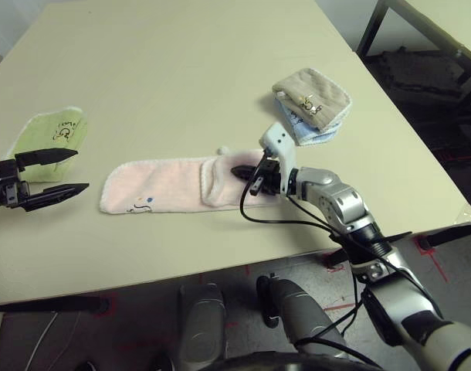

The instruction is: Fold the towel and set it aside.

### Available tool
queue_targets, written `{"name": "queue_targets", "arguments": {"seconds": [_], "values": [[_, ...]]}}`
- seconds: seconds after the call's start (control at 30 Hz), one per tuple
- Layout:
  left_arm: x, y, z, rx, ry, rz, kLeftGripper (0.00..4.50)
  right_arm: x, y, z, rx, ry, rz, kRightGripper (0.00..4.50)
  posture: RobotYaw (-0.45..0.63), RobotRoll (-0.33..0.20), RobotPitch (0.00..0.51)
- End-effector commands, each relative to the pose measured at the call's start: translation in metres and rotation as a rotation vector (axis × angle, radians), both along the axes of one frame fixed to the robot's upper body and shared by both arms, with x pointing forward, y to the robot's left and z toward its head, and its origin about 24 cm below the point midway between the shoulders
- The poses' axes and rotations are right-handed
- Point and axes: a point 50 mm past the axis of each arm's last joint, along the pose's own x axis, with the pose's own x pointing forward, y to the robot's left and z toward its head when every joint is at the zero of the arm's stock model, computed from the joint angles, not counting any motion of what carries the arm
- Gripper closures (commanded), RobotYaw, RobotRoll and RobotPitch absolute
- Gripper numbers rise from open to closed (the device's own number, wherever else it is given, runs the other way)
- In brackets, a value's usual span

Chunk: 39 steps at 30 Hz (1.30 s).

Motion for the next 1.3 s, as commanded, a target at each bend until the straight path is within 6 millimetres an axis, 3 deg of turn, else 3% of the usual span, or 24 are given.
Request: {"name": "queue_targets", "arguments": {"seconds": [0.03, 0.13, 0.53, 0.83, 1.13, 1.3], "values": [[-0.001, 0.0, -0.001, 0.007, 0.006, -0.004, 0.0, -0.003, -0.001, 0.03, 0.078, -0.04, 0.041, 4.46, -0.04, 0.0, 0.203], [0.0, 0.0, -0.001, 0.005, 0.003, -0.005, 0.0, 0.002, -0.003, 0.031, 0.077, -0.046, 0.021, 4.46, -0.04, 0.0, 0.2], [-0.001, 0.001, 0.0, 0.005, -0.003, 0.005, 0.0, 0.007, 0.0, -0.022, -0.112, 0.014, -0.013, 4.46, -0.02, 0.0, 0.198], [-0.001, 0.001, -0.002, 0.003, 0.003, 0.005, 0.0, 0.015, -0.004, -0.019, -0.132, -0.011, -0.053, 4.46, -0.03, 0.0, 0.201], [0.002, -0.001, -0.003, 0.002, -0.006, -0.005, 0.0, 0.016, -0.016, -0.052, -0.337, 0.007, -0.075, 4.46, -0.03, 0.0, 0.197], [0.0, 0.0, -0.004, 0.004, -0.005, -0.001, 0.0, 0.016, -0.013, -0.037, -0.233, 0.012, -0.077, 4.46, -0.03, 0.0, 0.195]]}}
